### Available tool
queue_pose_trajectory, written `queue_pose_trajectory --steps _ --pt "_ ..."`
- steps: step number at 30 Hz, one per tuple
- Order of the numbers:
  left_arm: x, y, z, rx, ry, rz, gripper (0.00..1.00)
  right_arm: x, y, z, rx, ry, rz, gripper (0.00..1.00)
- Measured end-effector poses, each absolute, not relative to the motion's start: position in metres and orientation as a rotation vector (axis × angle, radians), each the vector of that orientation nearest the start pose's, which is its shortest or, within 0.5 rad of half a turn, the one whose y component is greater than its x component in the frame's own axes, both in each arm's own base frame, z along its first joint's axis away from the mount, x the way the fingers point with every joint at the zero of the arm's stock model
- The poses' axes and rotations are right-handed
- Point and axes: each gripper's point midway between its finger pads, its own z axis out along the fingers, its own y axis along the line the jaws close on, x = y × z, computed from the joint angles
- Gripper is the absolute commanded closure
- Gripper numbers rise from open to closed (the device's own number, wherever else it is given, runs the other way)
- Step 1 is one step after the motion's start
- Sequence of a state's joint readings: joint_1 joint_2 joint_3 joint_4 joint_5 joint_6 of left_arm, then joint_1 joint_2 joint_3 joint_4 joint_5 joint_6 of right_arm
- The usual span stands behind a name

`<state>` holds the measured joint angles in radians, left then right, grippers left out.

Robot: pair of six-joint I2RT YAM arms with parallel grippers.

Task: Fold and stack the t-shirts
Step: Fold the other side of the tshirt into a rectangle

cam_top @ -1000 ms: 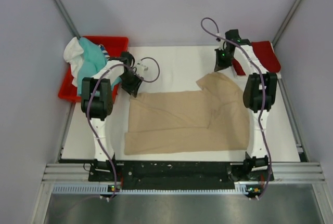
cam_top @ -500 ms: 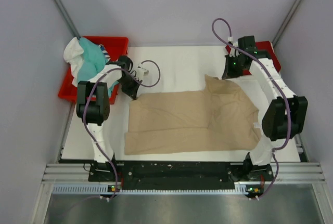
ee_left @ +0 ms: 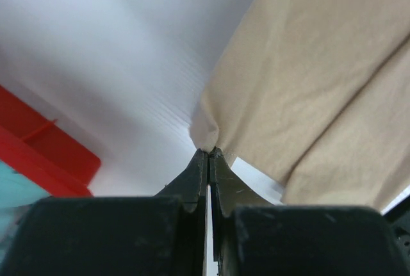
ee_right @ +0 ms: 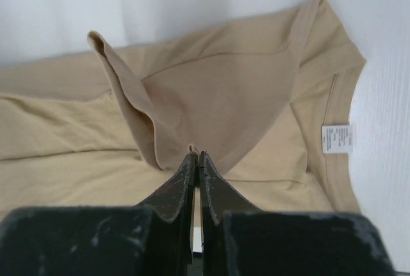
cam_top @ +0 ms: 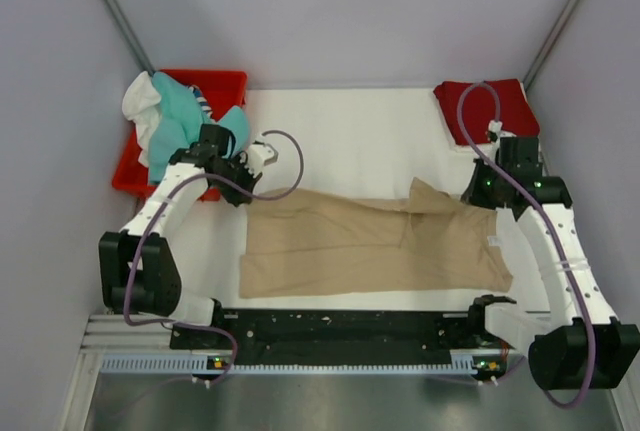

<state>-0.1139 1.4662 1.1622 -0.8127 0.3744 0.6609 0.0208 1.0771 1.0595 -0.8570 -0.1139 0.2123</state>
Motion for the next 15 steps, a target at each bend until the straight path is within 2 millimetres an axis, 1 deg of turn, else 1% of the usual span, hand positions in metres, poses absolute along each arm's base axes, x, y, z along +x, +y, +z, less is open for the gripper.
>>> queue_pose_trajectory --steps 3,5,8,11,13,15 --pt "0.294 -0.073 0.103 1.149 2.4 -0.337 1.0 0.25 0.033 0.167 0.269 2.485 0.247 1.0" --pt "0.28 -0.071 0.092 1.188 2.429 -0.36 1.0 0.241 0.03 0.156 0.329 2.518 0.241 1.0" --pt "0.26 -0.07 0.084 1.245 2.445 -0.4 1.0 0.234 0.018 0.146 0.445 2.52 0.208 1.0" --pt "0.248 -0.07 0.078 1.283 2.448 -0.429 1.0 0.225 0.009 0.138 0.55 2.499 0.175 1.0" --pt "0.243 -0.07 0.072 1.297 2.456 -0.439 1.0 0.214 0.005 0.13 0.621 2.485 0.151 1.0" --pt "0.239 -0.069 0.071 1.303 2.463 -0.446 1.0 0.206 0.001 0.127 0.687 2.465 0.124 1.0"
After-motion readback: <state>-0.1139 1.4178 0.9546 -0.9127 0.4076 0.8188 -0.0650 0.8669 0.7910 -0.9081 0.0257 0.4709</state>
